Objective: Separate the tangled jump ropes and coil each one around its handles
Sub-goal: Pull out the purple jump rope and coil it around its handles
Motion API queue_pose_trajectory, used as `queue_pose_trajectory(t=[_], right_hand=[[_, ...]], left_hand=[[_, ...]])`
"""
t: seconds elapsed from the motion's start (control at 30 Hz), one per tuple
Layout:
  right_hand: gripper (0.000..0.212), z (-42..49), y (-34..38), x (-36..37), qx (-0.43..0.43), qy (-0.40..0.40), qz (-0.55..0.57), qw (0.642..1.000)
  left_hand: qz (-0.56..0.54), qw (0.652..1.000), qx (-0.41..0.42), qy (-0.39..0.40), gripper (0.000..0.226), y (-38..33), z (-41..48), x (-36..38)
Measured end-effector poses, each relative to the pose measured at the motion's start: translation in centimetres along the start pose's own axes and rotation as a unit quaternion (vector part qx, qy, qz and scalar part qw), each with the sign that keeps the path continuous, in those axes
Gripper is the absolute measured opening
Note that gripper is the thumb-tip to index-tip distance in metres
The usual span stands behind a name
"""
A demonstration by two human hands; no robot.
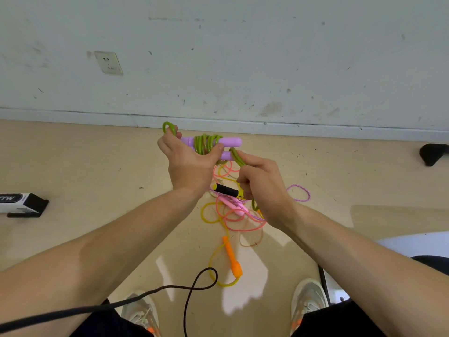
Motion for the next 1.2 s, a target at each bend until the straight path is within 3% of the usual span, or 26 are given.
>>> queue_pose_trajectory(t=[0.3,0.47,0.53,0.6,0.67,0.7,0.8,0.9,1.0,1.1,1.2], right_hand=[[0.034,0.2,0.3,-0.4,-0.001,0.052,-0.096,0.994],[0.024,0.2,-0.4,-0.3,-0.021,0.024,-0.080,0.996],[0.015,0.4,-0.5,-0.4,0.000,0.009,-0.073,0.997],[0.011,0.7,-0.9,-0.7,0.078,-0.005,0.011,0.997],[0.015,0.8,-1.2,-0.7,0.151,0.002,0.124,0.981],[0.051,0.9,-1.5,-0.7,0.158,-0.006,0.139,0.978],[0.036,0.8,-0.8,-0.3,0.103,0.005,0.099,0.990],[0.046,1.1,-0.5,-0.1,0.090,0.015,0.078,0.993],[0.022,0.8,-0.5,0.0,0.100,0.039,0.051,0.993],[0.042,0.6,-0.2,0.1,0.099,0.058,0.039,0.993],[0.016,1.1,0.6,-0.2,0.071,0.076,-0.071,0.992]], left_hand=[[0.044,0.997,0.062,-0.005,0.096,-0.5,-0.6,-0.5],[0.025,0.999,0.043,-0.007,0.097,-0.2,-0.3,-0.1],[0.026,0.998,0.047,-0.009,0.096,-0.3,-0.2,0.0],[0.034,0.998,0.061,-0.011,0.095,-0.6,-0.2,0.0],[0.035,0.997,0.069,-0.014,0.097,-0.9,-0.1,0.1],[0.033,0.997,0.070,-0.017,0.098,-1.0,-0.1,0.1],[0.043,0.996,0.081,-0.020,0.099,-1.4,-0.1,0.2],[0.059,0.993,0.101,-0.016,0.096,-1.7,-0.3,0.3],[0.067,0.991,0.113,-0.007,0.093,-1.6,-0.8,0.5],[0.057,0.991,0.122,0.006,0.090,-1.3,-0.8,0.3],[0.051,0.987,0.147,0.024,0.090,-1.5,-0.2,-0.3]])
Point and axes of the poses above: each hand's wrist, its own z-axis towards the middle knuckle, its own x-axis out of the palm, y = z × x, the point moved 5 cm from there along z, towards the middle knuckle, and after that the axes turned 9 degrees about z, right-handed, at the moved point
